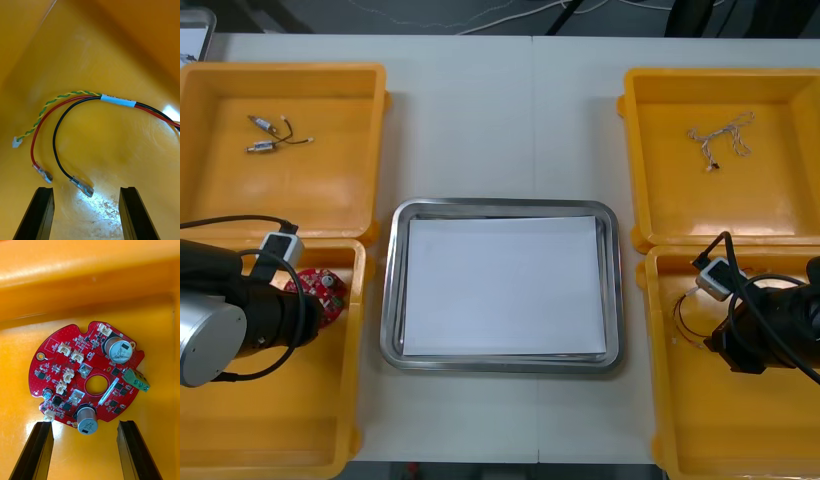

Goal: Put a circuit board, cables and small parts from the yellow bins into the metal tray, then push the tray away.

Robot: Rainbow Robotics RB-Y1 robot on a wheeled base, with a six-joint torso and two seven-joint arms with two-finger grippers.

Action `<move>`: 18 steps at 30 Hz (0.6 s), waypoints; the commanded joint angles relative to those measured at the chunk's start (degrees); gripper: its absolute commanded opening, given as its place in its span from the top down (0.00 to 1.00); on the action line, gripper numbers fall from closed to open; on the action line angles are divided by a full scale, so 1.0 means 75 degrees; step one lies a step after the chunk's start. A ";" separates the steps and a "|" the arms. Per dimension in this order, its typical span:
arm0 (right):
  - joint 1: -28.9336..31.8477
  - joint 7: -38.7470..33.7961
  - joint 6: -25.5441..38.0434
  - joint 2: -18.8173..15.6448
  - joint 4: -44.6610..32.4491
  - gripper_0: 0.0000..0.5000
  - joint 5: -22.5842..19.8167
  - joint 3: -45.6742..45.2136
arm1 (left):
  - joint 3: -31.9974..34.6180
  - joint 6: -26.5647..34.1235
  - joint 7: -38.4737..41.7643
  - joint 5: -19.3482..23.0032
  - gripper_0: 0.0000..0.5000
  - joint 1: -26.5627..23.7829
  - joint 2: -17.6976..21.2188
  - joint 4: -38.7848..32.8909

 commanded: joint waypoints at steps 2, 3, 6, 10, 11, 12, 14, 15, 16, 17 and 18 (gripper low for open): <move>0.0198 0.0279 -0.0064 0.0088 -0.0069 0.00 0.0091 0.0220 | -0.0139 -0.0094 -0.0527 -0.0095 0.00 0.0238 -0.0118 0.0006; 0.0198 0.0279 -0.0064 0.0088 -0.0069 0.00 0.0079 0.0220 | -0.0139 -0.0094 -0.0515 -0.0106 0.00 0.0238 -0.0118 0.0006; 0.0244 0.0279 -0.0064 0.0088 -0.0069 0.00 0.0044 0.0255 | -0.0244 -0.0094 -0.0469 -0.0212 0.00 0.0238 -0.0118 0.0017; 0.0280 0.0279 -0.0075 0.0088 -0.0057 0.00 0.0020 0.0313 | -0.0303 -0.0106 -0.0422 -0.0235 0.00 0.0238 -0.0118 0.0017; 0.0303 0.0279 -0.0110 0.0088 -0.0069 0.00 0.0020 0.0337 | -0.0314 -0.0118 -0.0422 -0.0235 0.00 0.0238 -0.0129 0.0017; 0.0315 0.0279 -0.0157 0.0088 -0.0069 0.00 0.0020 0.0349 | -0.0326 -0.0118 -0.0410 -0.0235 0.00 0.0249 -0.0118 0.0017; 0.0350 0.0279 -0.0216 0.0088 -0.0069 0.00 0.0044 0.0360 | -0.0361 -0.0118 -0.0410 -0.0259 0.00 0.0249 -0.0129 0.0017; 0.0350 0.0279 -0.0251 0.0088 -0.0069 0.00 0.0056 0.0395 | -0.0373 -0.0118 -0.0398 -0.0270 0.00 0.0238 -0.0129 0.0029; 0.0373 0.0279 -0.0274 0.0088 -0.0069 0.00 0.0079 0.0407 | -0.0408 -0.0118 -0.0386 -0.0270 0.00 0.0249 -0.0129 0.0029; 0.0373 0.0279 -0.0286 0.0088 -0.0057 0.00 0.0079 0.0407 | -0.0408 -0.0118 -0.0386 -0.0282 0.00 0.0238 -0.0129 0.0029; 0.0385 0.0279 -0.0286 0.0088 -0.0069 0.00 0.0102 0.0419 | -0.0420 -0.0118 -0.0386 -0.0282 0.00 0.0249 -0.0129 0.0029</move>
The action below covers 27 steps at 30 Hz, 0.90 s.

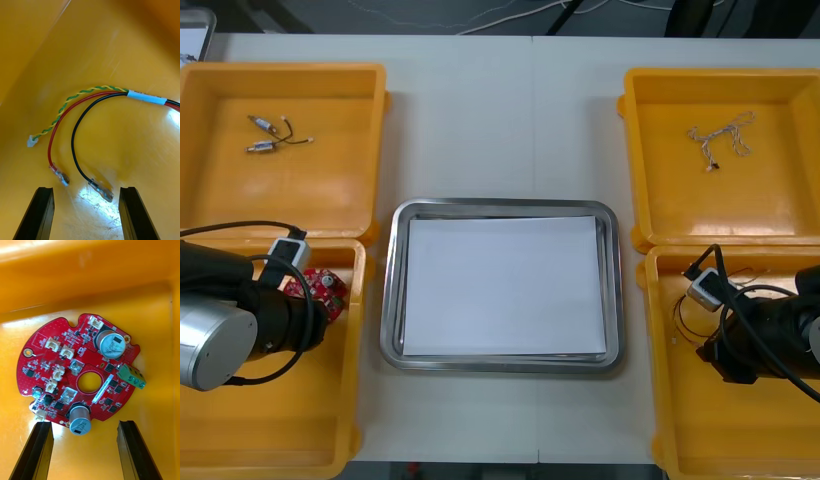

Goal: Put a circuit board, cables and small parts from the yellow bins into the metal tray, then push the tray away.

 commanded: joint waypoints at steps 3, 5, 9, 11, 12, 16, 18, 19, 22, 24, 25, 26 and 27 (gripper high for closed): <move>0.0228 0.0279 -0.0103 0.0069 -0.0069 0.00 0.0069 0.0203 | -0.0179 -0.0095 -0.0387 -0.0100 0.00 0.0256 -0.0152 -0.0007; 0.0240 0.0279 -0.0127 0.0081 -0.0069 0.00 0.0093 0.0226 | -0.0167 -0.0107 -0.0410 -0.0100 0.00 0.0256 -0.0199 0.0016; 0.0251 0.0267 -0.0162 0.0069 -0.0069 0.00 0.0116 0.0261 | -0.0167 -0.0142 -0.0422 -0.0112 0.00 0.0256 -0.0246 0.0087; 0.0263 0.0255 -0.0162 0.0081 -0.0069 0.00 0.0140 0.0285 | -0.0167 -0.0189 -0.0433 -0.0123 0.00 0.0256 -0.0281 0.0134; 0.0275 0.0255 -0.0185 0.0081 -0.0069 0.00 0.0151 0.0285 | -0.0167 -0.0201 -0.0433 -0.0135 0.00 0.0256 -0.0281 0.0145; 0.0287 0.0255 -0.0220 0.0069 -0.0058 0.00 0.0187 0.0296 | -0.0179 -0.0224 -0.0445 -0.0147 0.00 0.0256 -0.0316 0.0180; 0.0298 0.0243 -0.0232 0.0081 -0.0069 0.00 0.0198 0.0285 | -0.0179 -0.0224 -0.0445 -0.0135 0.00 0.0256 -0.0316 0.0169; 0.0287 0.0243 -0.0256 0.0081 -0.0058 0.00 0.0233 0.0296 | -0.0179 -0.0224 -0.0445 -0.0135 0.00 0.0245 -0.0316 0.0169; 0.0298 0.0243 -0.0291 0.0092 -0.0069 0.00 0.0304 0.0308 | -0.0202 -0.0224 -0.0445 -0.0159 0.00 0.0245 -0.0316 0.0180; 0.0287 0.0220 -0.0314 0.0104 -0.0069 0.00 0.0362 0.0308 | -0.0214 -0.0247 -0.0445 -0.0170 0.00 0.0245 -0.0316 0.0204; 0.0287 0.0220 -0.0314 0.0128 -0.0069 0.00 0.0398 0.0308 | -0.0238 -0.0271 -0.0433 -0.0182 0.00 0.0245 -0.0316 0.0227; 0.0287 0.0197 -0.0338 0.0128 -0.0069 0.00 0.0421 0.0320 | -0.0249 -0.0294 -0.0422 -0.0182 0.00 0.0245 -0.0316 0.0227; 0.0287 0.0197 -0.0338 0.0139 -0.0069 0.00 0.0433 0.0320 | -0.0249 -0.0294 -0.0422 -0.0182 0.00 0.0245 -0.0316 0.0227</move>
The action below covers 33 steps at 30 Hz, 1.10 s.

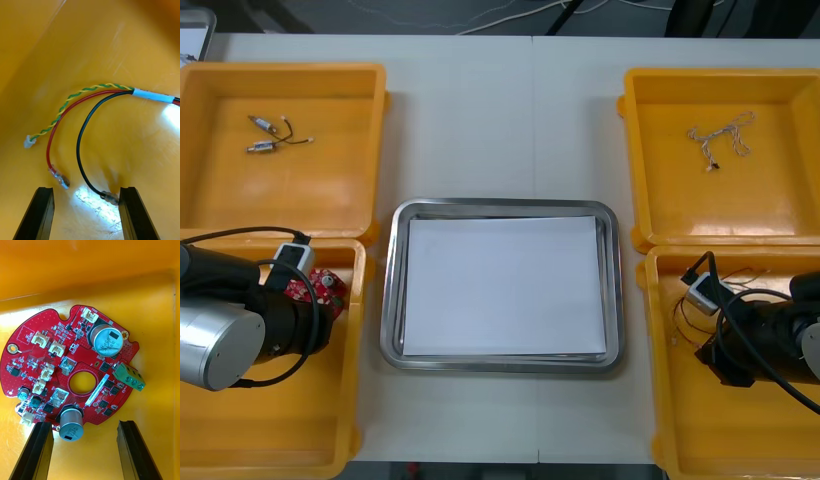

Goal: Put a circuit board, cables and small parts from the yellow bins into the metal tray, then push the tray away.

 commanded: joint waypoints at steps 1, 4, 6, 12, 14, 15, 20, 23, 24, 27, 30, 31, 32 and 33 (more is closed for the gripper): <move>0.0182 0.0185 -0.0097 0.0143 -0.0070 0.00 0.0151 0.0150 | -0.0206 -0.0154 -0.0422 -0.0110 0.00 0.0215 -0.0126 -0.0013; 0.0182 0.0173 -0.0097 0.0167 -0.0070 0.00 0.0209 0.0161 | -0.0218 -0.0177 -0.0410 -0.0110 0.00 0.0215 -0.0126 -0.0001; 0.0182 0.0173 -0.0097 0.0178 -0.0058 0.00 0.0198 0.0161 | -0.0229 -0.0189 -0.0410 -0.0121 0.00 0.0204 -0.0126 0.0022; 0.0182 0.0173 -0.0097 0.0178 -0.0070 0.00 0.0198 0.0173 | -0.0300 -0.0236 -0.0387 -0.0215 0.01 0.0180 -0.0126 0.0057; 0.0182 0.0173 -0.0097 0.0178 -0.0070 0.00 0.0186 0.0161 | -0.0311 -0.0236 -0.0363 -0.0227 0.01 0.0169 -0.0126 0.0057; 0.0182 0.0161 -0.0097 0.0178 -0.0035 0.00 0.0186 0.0173 | -0.0311 -0.0236 -0.0351 -0.0227 0.01 0.0180 -0.0126 0.0057; 0.0076 0.0197 -0.0203 0.0178 0.0211 0.00 0.0092 0.0208 | -0.0335 -0.0236 -0.0340 -0.0215 0.09 0.0192 -0.0126 0.0057; 0.0076 0.0173 -0.0179 0.0178 0.0211 0.00 0.0080 0.0196 | -0.0335 -0.0236 -0.0340 -0.0227 0.10 0.0192 -0.0126 0.0057; 0.0076 0.0173 -0.0179 0.0178 0.0211 0.00 0.0069 0.0196 | -0.0335 -0.0236 -0.0340 -0.0227 0.11 0.0204 -0.0126 0.0057; 0.0076 0.0161 -0.0179 0.0178 0.0211 0.28 0.0069 0.0196 | -0.0335 -0.0283 -0.0340 -0.0239 0.10 0.0204 -0.0126 0.0092; 0.0076 0.0126 -0.0167 0.0178 0.0211 0.97 0.0069 0.0196 | -0.0335 -0.0341 -0.0328 -0.0239 0.11 0.0204 -0.0126 0.0139; 0.0076 0.0126 -0.0156 0.0178 0.0211 1.00 0.0069 0.0196 | -0.0335 -0.0353 -0.0328 -0.0239 0.11 0.0192 -0.0126 0.0139; 0.0076 0.0126 -0.0156 0.0178 0.0211 1.00 0.0069 0.0196 | -0.0335 -0.0377 -0.0328 -0.0239 0.11 0.0204 -0.0126 0.0163; 0.0065 0.0126 -0.0167 0.0178 0.0211 1.00 0.0057 0.0196 | -0.0335 -0.0400 -0.0340 -0.0250 0.11 0.0192 -0.0126 0.0174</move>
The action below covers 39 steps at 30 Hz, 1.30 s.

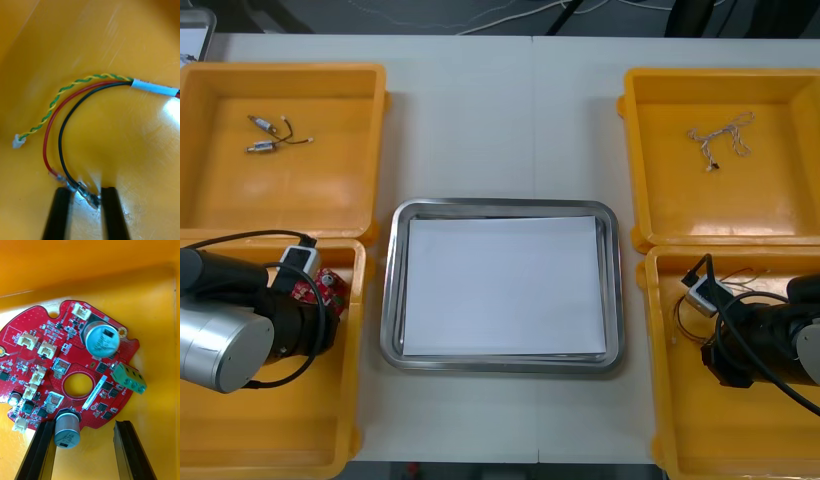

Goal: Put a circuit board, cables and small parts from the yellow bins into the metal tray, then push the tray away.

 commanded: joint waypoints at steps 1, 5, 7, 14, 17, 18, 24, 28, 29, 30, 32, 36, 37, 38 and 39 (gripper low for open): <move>0.0061 0.0127 -0.0018 0.0116 -0.0018 1.00 -0.0073 0.0141 | -0.0135 -0.0179 -0.0328 -0.0087 0.11 0.0192 -0.0125 0.0003; 0.0026 0.0162 -0.0018 0.0116 -0.0030 1.00 -0.0131 0.0082 | -0.0135 -0.0202 -0.0340 -0.0087 0.14 0.0157 -0.0125 0.0027; 0.0014 0.0162 -0.0018 0.0116 -0.0053 1.00 -0.0155 0.0047 | -0.0135 -0.0202 -0.0340 -0.0075 0.15 0.0145 -0.0136 0.0027; 0.0026 0.0197 0.0146 0.0116 -0.0276 1.00 -0.0307 -0.0176 | -0.0100 -0.0156 -0.0281 -0.0005 0.14 0.0110 -0.0125 -0.0079; 0.0026 0.0197 0.0381 0.0116 -0.0475 1.00 -0.0354 -0.0340 | -0.0041 -0.0156 -0.0246 0.0007 0.24 0.0098 -0.0125 -0.0137; 0.0026 0.0197 0.0510 0.0116 -0.0569 1.00 -0.0366 -0.0422 | -0.0029 -0.0156 -0.0246 0.0018 0.31 0.0110 -0.0125 -0.0149; 0.0026 0.0244 0.1107 0.0116 -0.1026 1.00 -0.0483 -0.0902 | 0.0006 -0.0156 -0.0223 0.0018 0.75 0.0110 -0.0125 -0.0161; 0.0003 0.0302 0.1447 0.0116 -0.1202 1.00 -0.0588 -0.1230 | 0.0006 -0.0167 -0.0223 0.0007 0.91 0.0110 -0.0125 -0.0161; -0.0009 0.0314 0.1494 0.0116 -0.1225 1.00 -0.0612 -0.1277 | 0.0006 -0.0167 -0.0234 0.0007 0.93 0.0110 -0.0125 -0.0161; -0.0009 0.0337 0.1576 0.0128 -0.1237 1.00 -0.0659 -0.1359 | 0.0006 -0.0179 -0.0258 0.0007 0.93 0.0122 -0.0125 -0.0161; -0.0009 0.0361 0.1670 0.0116 -0.1249 1.00 -0.0717 -0.1465 | 0.0006 -0.0238 -0.0281 0.0030 0.93 0.0157 -0.0101 -0.0184; -0.0009 0.0513 0.1928 0.0116 -0.1249 1.00 -0.0870 -0.1746 | 0.0006 -0.0331 -0.0375 0.0089 0.93 0.0333 0.0016 -0.0301; -0.0009 0.0548 0.2045 0.0128 -0.1249 1.00 -0.0916 -0.1840 | 0.0006 -0.0331 -0.0410 0.0089 0.93 0.0379 0.0040 -0.0337; -0.0009 0.0572 0.2103 0.0139 -0.1237 1.00 -0.0975 -0.1887 | 0.0017 -0.0331 -0.0422 0.0100 0.92 0.0415 0.0063 -0.0360; -0.0009 0.0595 0.2232 0.0151 -0.1237 1.00 -0.1092 -0.2004 | 0.0041 -0.0331 -0.0457 0.0112 0.92 0.0473 0.0098 -0.0407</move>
